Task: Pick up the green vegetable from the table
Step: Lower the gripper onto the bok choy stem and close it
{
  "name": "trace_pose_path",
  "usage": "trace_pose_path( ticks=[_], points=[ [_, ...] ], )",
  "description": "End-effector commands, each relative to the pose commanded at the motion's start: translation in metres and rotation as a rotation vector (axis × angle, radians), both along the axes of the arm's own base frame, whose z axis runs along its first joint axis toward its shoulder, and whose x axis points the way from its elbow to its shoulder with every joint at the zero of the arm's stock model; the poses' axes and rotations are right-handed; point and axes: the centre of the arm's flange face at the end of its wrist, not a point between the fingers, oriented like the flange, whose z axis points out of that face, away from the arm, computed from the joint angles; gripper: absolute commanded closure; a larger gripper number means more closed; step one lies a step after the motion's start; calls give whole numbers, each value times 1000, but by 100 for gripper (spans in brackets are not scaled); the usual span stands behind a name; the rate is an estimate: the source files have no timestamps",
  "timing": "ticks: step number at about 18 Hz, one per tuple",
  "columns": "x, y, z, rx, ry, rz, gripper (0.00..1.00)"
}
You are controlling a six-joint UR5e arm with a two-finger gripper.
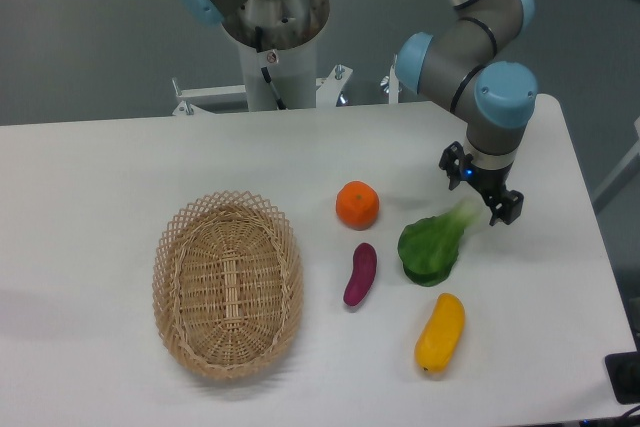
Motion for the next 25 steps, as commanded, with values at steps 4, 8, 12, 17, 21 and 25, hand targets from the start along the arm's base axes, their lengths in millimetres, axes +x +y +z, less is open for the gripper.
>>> trace_pose_path(
  ticks=[4,8,12,17,21,25],
  points=[
    [4,0,-4,-2,-9,8,0],
    [4,1,-5,-3,-10,11,24],
    [2,2,-3,-1,-6,11,43],
    [-2,2,2,4,4,14,60],
    [-5,1,5,8,10,17,67],
    [-12,2,16,16,32,10,67]
  ],
)
